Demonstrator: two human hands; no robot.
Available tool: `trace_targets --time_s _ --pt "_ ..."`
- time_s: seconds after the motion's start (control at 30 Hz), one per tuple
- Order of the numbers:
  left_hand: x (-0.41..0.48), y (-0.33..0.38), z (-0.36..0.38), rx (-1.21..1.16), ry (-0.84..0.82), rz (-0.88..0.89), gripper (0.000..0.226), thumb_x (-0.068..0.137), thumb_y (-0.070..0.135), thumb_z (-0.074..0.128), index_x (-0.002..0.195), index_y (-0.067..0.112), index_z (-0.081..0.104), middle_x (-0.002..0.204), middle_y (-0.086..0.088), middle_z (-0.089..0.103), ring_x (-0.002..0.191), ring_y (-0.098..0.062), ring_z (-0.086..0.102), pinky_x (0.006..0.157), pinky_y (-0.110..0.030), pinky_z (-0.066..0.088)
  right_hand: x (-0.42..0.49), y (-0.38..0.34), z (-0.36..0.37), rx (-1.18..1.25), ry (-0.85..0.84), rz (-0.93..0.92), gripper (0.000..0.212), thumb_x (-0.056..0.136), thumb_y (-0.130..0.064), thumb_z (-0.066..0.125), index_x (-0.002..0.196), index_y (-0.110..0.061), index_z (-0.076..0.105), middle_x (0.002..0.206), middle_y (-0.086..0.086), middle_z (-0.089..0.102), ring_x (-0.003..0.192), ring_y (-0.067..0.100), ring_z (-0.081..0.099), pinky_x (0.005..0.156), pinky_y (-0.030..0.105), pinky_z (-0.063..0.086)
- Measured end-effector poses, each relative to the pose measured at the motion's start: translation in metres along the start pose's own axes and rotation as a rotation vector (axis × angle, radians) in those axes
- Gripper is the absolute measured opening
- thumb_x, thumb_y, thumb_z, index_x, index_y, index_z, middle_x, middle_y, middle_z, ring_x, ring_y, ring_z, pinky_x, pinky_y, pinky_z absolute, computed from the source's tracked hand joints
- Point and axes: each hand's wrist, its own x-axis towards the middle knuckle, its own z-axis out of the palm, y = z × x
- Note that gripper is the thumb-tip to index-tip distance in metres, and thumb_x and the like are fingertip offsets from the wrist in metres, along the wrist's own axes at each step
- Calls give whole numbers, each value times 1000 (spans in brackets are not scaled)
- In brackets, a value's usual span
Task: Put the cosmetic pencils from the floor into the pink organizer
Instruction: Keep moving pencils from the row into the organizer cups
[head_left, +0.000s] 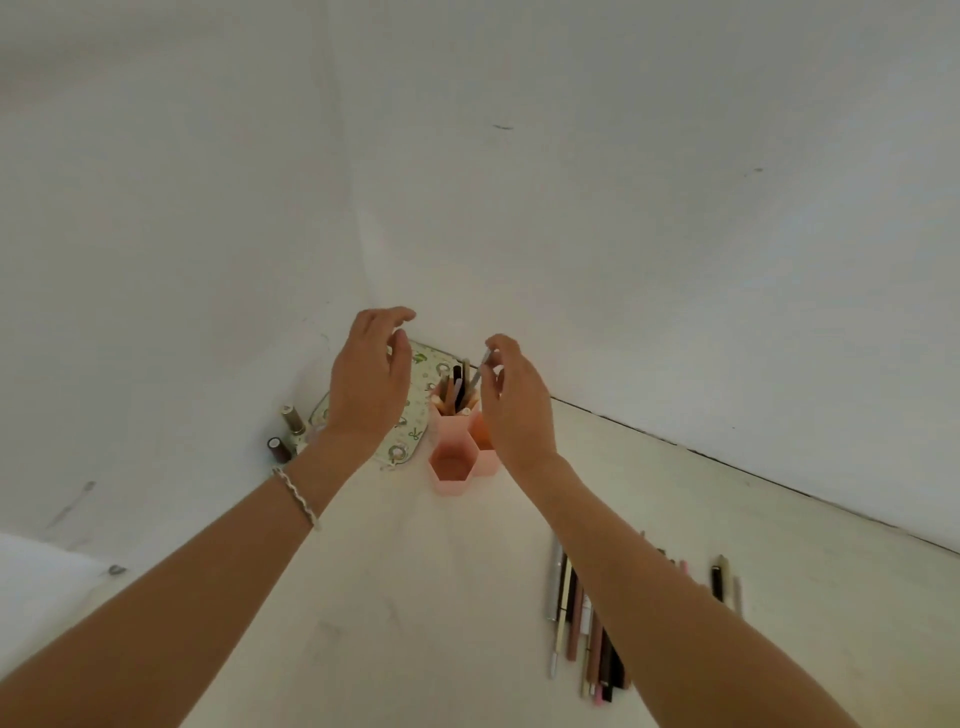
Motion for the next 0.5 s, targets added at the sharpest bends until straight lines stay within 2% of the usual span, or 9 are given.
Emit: trace_targets --time_s 0.07,0.13,0.23,0.3,0.4,0.5 --pt "-8 11 2 -29 -20 19 27 99 10 44 119 15 60 117 2 58 89 -4 56 79 -22 50 -8 7 5 -58 -48 -50 29 93 -4 49 117 -10 63 110 5 64 96 22 61 82 38 53" --pt "-23 26 13 -63 -79 46 23 97 10 46 114 18 59 109 7 59 84 -1 57 75 -17 49 -11 12 -1 -27 40 -15 36 88 2 46 116 -10 64 111 4 64 99 19 62 82 33 52" --pt "-56 49 47 -55 -324 6 17 94 14 51 105 23 59 90 14 59 75 1 58 66 -15 48 -11 24 -24 12 132 117 39 84 2 46 116 -15 62 106 -1 64 90 11 59 76 27 48" --pt "-81 59 77 39 -534 -99 17 92 15 53 105 23 59 84 11 62 71 -1 60 60 -18 49 -13 35 -41 -16 143 168 38 85 2 46 115 -17 61 103 -6 62 87 7 57 74 21 45" --pt "-115 66 117 125 -790 -336 18 90 15 54 107 16 58 102 -1 64 92 -17 64 80 -30 54 -22 54 -70 -30 152 245 34 89 -2 45 114 -20 61 98 -11 61 81 6 58 72 20 45" --pt "-138 69 143 287 -892 -383 22 94 17 50 115 11 55 118 -8 61 109 -27 60 89 -34 48 -37 74 -92 -56 152 280 26 94 -7 45 110 -19 62 99 -8 65 72 7 56 71 24 48"
